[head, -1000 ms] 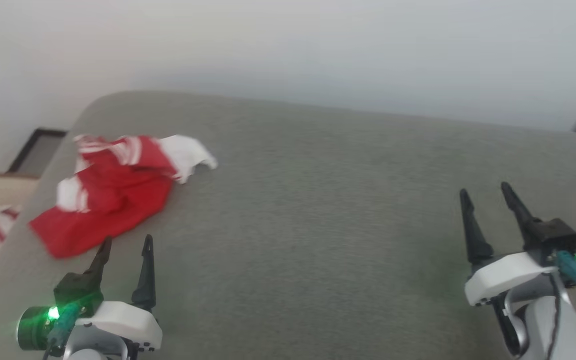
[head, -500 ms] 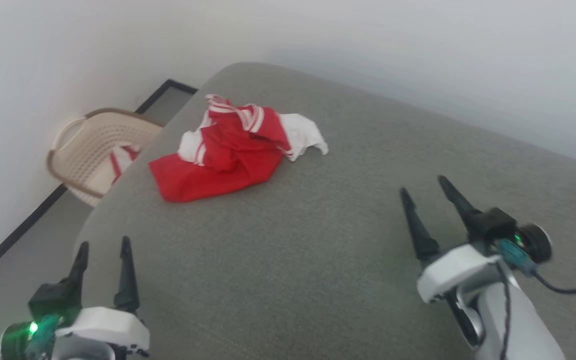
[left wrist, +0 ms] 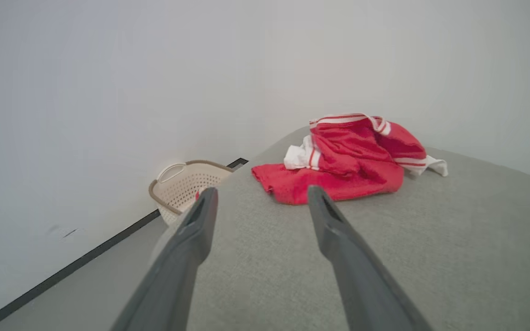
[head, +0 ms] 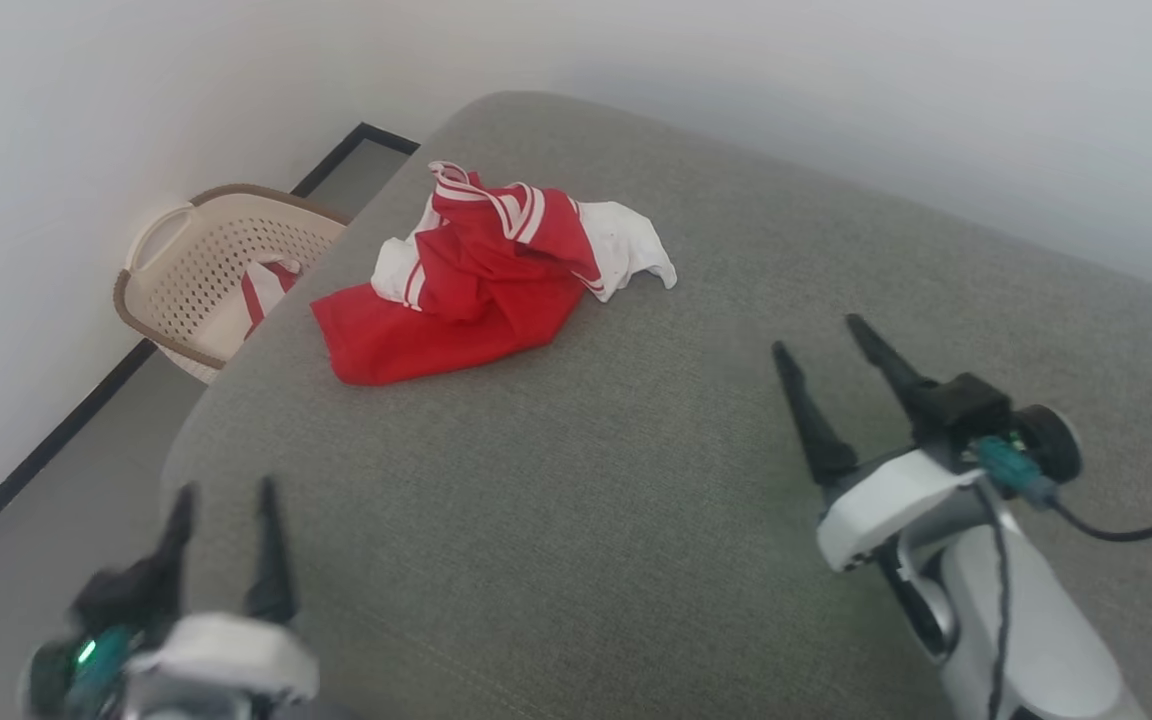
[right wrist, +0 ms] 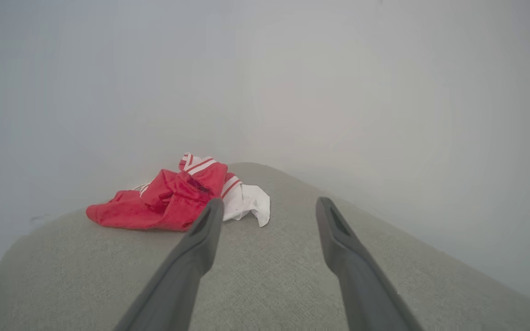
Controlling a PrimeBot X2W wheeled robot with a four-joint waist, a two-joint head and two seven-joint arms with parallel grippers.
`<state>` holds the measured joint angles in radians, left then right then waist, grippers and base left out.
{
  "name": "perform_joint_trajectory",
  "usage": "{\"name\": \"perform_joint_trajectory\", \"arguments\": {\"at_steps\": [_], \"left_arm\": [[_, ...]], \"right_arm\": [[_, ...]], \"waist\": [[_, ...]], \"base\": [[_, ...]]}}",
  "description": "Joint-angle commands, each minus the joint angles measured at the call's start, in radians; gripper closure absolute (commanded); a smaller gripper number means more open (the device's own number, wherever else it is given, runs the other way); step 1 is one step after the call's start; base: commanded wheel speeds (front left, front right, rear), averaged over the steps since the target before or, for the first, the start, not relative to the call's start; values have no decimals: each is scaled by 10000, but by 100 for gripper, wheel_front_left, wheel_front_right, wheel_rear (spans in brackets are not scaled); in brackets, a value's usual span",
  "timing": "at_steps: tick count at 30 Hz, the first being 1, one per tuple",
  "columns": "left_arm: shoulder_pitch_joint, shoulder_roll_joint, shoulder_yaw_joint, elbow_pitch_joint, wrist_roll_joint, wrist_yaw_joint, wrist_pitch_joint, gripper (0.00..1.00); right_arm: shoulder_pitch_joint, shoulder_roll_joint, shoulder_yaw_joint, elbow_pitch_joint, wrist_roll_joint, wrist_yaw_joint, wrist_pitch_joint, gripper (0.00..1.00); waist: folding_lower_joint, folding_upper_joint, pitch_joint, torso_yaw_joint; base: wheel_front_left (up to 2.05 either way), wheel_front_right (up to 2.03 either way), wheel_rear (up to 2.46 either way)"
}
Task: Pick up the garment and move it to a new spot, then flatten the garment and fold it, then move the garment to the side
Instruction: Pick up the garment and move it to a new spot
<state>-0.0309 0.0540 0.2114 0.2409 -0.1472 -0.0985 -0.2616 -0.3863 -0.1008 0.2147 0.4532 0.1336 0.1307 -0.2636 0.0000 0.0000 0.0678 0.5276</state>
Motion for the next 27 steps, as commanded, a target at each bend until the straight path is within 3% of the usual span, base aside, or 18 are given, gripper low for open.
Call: {"name": "perform_joint_trajectory", "arguments": {"at_steps": [1, 5, 8, 14, 19, 22, 27], "left_arm": [[-398, -14, -194, 76, 203, -81, -52, 0], [-1819, 344, -1036, 1035, 239, -274, -52, 0], [-3855, 1076, -1690, 2291, -226, -314, -52, 0], [-6671, 2565, -2957, 4878, -1607, -321, 238, 0], [-8110, 3478, -4343, 6548, -3414, -323, 2514, 0], [-8543, 4119, -5089, 6774, -4799, -316, 4153, 0], [-8832, 4945, -5742, 6633, -6663, -316, 5592, 0]], "right_arm": [[86, -74, -131, -65, 9, 1, -13, 0], [552, -161, -797, -376, -257, 1, -13, 0], [356, -270, -950, -606, -511, 1, -13, 0], [-40, -386, -1208, -900, -756, 1, -13, 0], [-210, -333, -1375, -1218, -869, 2, -13, 0], [-350, -257, -1339, -1388, -918, 1, -13, 0], [-650, -167, -1172, -1679, -1007, 2, -13, 0]], "waist": [[0, 0, 44, -49], [0, 0, 391, -239], [0, 0, 1342, -1264], [0, 0, 2415, -2525], [0, 0, 2941, -3163], [0, 0, 3260, -3501], [0, 0, 3900, -4030]], "base": [[0, 0, 0], [0, 0, 0], [0, 0, 0], [0, 0, 0], [0, 0, 0], [0, 0, 0], [0, 0, 0]]}}
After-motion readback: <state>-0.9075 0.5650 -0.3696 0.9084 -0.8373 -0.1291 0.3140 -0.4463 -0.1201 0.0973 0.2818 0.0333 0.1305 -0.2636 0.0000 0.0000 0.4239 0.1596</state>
